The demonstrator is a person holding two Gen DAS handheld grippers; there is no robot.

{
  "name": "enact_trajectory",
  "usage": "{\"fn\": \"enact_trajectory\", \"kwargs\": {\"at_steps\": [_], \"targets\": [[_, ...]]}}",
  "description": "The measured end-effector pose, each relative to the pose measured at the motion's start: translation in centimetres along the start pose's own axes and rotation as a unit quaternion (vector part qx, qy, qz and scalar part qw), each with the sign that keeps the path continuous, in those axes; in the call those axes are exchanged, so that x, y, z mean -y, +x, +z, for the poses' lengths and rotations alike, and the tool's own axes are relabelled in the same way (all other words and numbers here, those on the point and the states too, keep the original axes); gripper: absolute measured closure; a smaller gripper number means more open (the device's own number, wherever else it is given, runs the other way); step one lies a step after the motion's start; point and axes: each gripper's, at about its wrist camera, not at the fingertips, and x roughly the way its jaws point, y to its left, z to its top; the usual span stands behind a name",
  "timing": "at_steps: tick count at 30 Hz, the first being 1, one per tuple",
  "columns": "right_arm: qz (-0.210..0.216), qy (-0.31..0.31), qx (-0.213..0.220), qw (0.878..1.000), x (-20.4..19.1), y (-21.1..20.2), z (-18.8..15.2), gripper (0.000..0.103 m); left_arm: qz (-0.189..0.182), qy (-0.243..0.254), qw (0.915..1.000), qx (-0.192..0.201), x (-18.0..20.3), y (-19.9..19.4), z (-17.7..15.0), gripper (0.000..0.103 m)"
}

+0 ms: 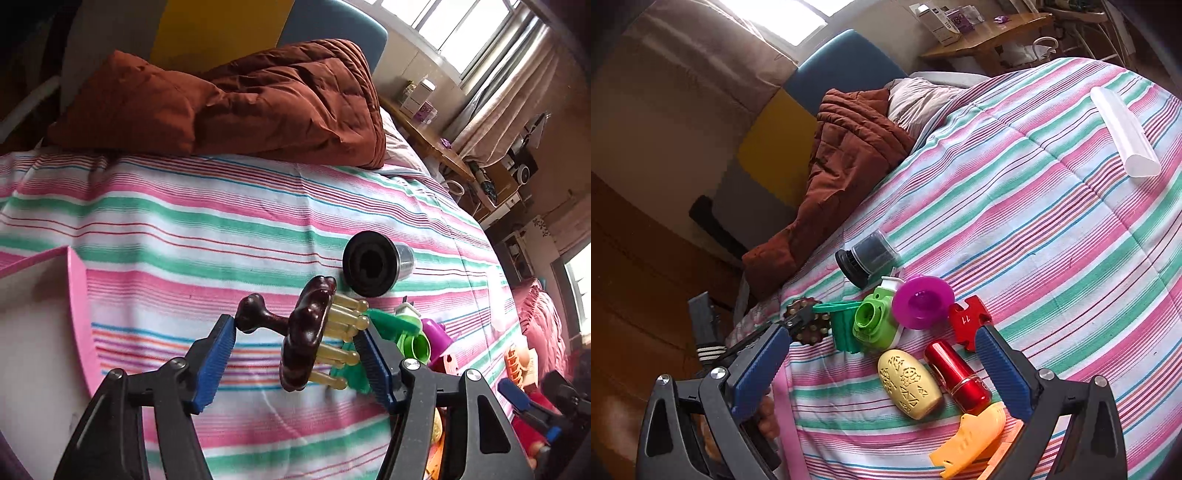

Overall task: Organize rigid objects
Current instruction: 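Grasp the black-and-clear cylinder with the right gripper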

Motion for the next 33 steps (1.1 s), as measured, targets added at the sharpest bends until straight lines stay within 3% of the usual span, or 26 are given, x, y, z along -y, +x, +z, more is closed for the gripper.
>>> {"fn": "enact_trajectory", "kwargs": {"at_steps": [6, 10, 16, 22, 23, 24, 25, 27, 33], "targets": [[-0.055, -0.070, -0.034, 0.995, -2.2, 1.7, -0.6, 0.001, 0.001, 0.040, 0.9986, 0.033, 0.5, -4.7, -3.1, 0.037], [-0.071, -0.135, -0.045, 0.987, -5.2, 4.0, 1.2, 0.001, -0.002, 0.070, 0.9961, 0.054, 1.2, -7.5, -5.2, 0.037], [-0.140, -0.237, -0.066, 0.959, -8.9, 11.2, 4.4, 0.002, -0.007, 0.064, 0.9955, 0.070, 0.2, -10.8, -7.7, 0.037], [-0.193, -0.270, -0.127, 0.935, -9.5, 18.6, 5.8, 0.002, 0.001, 0.036, 0.9964, 0.076, -1.8, -12.8, -9.3, 0.037], [-0.202, -0.269, -0.134, 0.932, -9.2, 19.5, 5.7, 0.008, 0.004, 0.034, 0.9964, 0.077, -2.1, -13.0, -9.5, 0.037], [-0.207, -0.268, -0.136, 0.931, -9.1, 20.0, 5.6, 0.031, 0.006, 0.031, 0.9965, 0.078, -2.3, -13.1, -9.6, 0.037], [-0.215, -0.270, -0.138, 0.928, -8.9, 20.4, 5.5, 0.037, 0.008, 0.027, 0.9965, 0.078, -2.6, -13.3, -9.7, 0.037], [-0.216, -0.264, -0.132, 0.931, -8.7, 20.2, 5.3, 0.039, 0.015, 0.023, 0.9964, 0.081, -3.1, -13.6, -9.9, 0.037], [-0.151, -0.297, -0.080, 0.940, -11.2, 13.9, 3.7, 0.039, 0.029, 0.013, 0.9957, 0.087, -4.1, -14.2, -10.7, 0.037]]}}
